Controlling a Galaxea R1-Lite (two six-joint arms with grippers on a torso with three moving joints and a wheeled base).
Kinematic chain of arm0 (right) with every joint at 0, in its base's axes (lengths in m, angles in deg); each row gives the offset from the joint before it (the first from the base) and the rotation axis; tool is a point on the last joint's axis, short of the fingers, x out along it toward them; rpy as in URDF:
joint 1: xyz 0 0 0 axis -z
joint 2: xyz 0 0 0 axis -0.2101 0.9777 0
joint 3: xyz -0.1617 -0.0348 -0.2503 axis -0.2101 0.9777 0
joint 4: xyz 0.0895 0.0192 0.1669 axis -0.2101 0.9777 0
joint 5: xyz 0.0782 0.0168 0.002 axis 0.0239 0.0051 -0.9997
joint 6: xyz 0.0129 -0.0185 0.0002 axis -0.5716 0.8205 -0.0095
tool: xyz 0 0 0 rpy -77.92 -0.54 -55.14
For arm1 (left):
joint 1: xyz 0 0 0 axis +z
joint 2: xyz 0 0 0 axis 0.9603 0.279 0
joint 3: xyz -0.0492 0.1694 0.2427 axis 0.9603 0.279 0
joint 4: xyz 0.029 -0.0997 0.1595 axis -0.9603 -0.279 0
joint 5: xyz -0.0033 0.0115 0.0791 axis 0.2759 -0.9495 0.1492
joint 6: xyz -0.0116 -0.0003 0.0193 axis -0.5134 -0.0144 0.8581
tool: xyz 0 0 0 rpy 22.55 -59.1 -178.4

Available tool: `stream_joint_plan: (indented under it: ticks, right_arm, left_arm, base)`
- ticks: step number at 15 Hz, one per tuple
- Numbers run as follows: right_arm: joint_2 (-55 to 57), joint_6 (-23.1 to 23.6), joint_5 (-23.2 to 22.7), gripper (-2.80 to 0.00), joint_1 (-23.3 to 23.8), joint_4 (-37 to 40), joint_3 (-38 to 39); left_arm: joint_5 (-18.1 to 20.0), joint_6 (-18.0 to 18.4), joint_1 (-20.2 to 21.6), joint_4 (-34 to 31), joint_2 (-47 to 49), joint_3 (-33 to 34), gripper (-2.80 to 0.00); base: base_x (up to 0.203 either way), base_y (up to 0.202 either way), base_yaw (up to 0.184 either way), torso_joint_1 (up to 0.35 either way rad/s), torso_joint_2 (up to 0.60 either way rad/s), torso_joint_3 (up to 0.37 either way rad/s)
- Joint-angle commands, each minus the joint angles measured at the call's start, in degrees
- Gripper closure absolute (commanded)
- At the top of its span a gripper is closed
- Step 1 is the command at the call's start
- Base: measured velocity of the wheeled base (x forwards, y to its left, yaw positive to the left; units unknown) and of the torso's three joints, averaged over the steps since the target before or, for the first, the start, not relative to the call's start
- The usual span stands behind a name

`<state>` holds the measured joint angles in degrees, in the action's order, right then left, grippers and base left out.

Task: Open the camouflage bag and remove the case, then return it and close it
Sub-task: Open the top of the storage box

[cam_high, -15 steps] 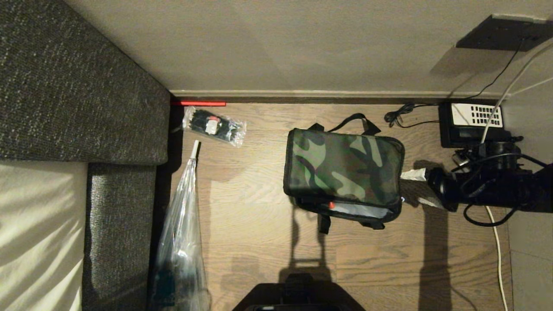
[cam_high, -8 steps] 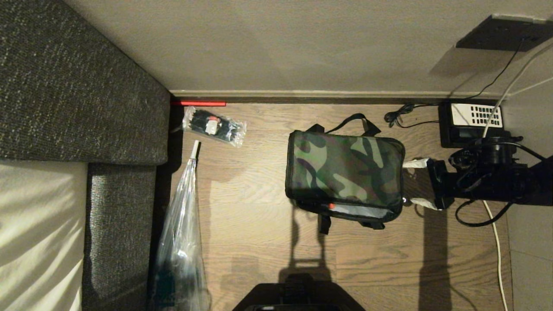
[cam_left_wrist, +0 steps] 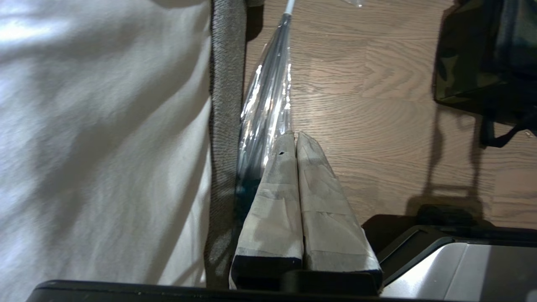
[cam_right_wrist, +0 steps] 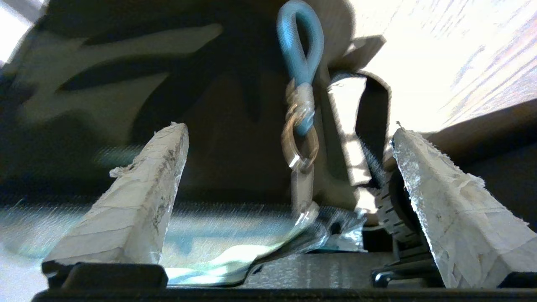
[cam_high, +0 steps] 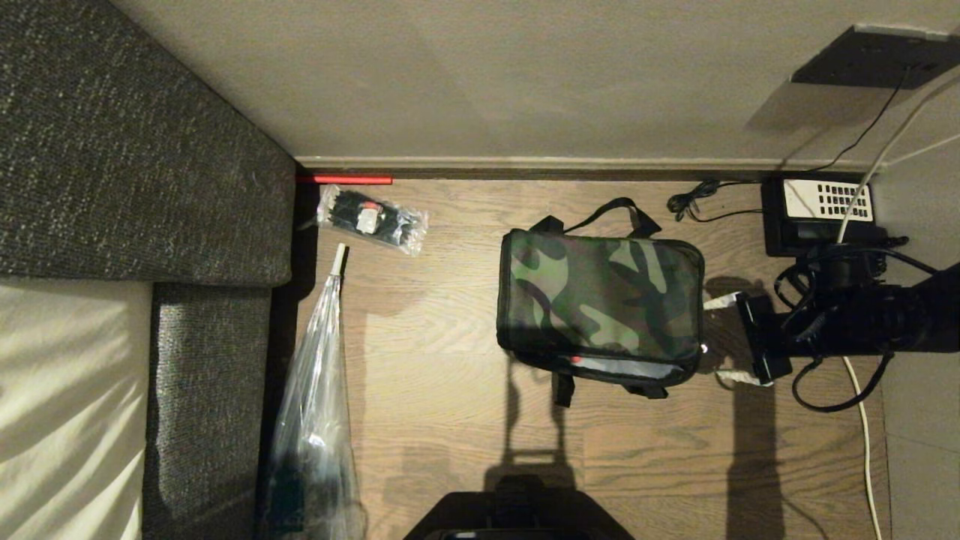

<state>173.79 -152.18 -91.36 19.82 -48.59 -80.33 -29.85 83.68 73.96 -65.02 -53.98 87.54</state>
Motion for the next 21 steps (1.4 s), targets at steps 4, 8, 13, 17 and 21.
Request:
stream_joint_plan:
  ticks: [4, 8, 13, 17, 21]
  right_arm:
    - [-0.75, -1.14, 1.79, -2.80, -3.39, 0.43, 1.03]
    - [1.69, -5.25, 4.83, -2.80, -5.10, -0.03, 1.22]
    - [3.84, -7.16, 10.48, -2.80, -5.41, -0.27, -1.18]
    - [4.38, -7.80, 10.48, -2.80, -5.41, -0.30, -2.37]
    - [4.20, -7.90, 10.41, 0.00, -5.24, -0.28, -3.17]
  left_arm:
    - [-0.04, -0.04, 0.02, 0.00, 0.00, 0.00, 0.00]
    - [-0.04, -0.04, 0.02, 0.00, 0.00, 0.00, 0.00]
    - [-0.04, -0.04, 0.02, 0.00, 0.00, 0.00, 0.00]
    - [-0.04, -0.04, 0.02, 0.00, 0.00, 0.00, 0.00]
    - [-0.04, -0.04, 0.02, 0.00, 0.00, 0.00, 0.00]
  base:
    - [0.000, 0.000, 0.000, 0.000, 0.00, 0.000]
    - [0.000, 0.000, 0.000, 0.000, 0.00, 0.000]
    - [0.000, 0.000, 0.000, 0.000, 0.00, 0.000]
    - [0.000, 0.000, 0.000, 0.000, 0.00, 0.000]
    - [0.000, 0.000, 0.000, 0.000, 0.00, 0.000]
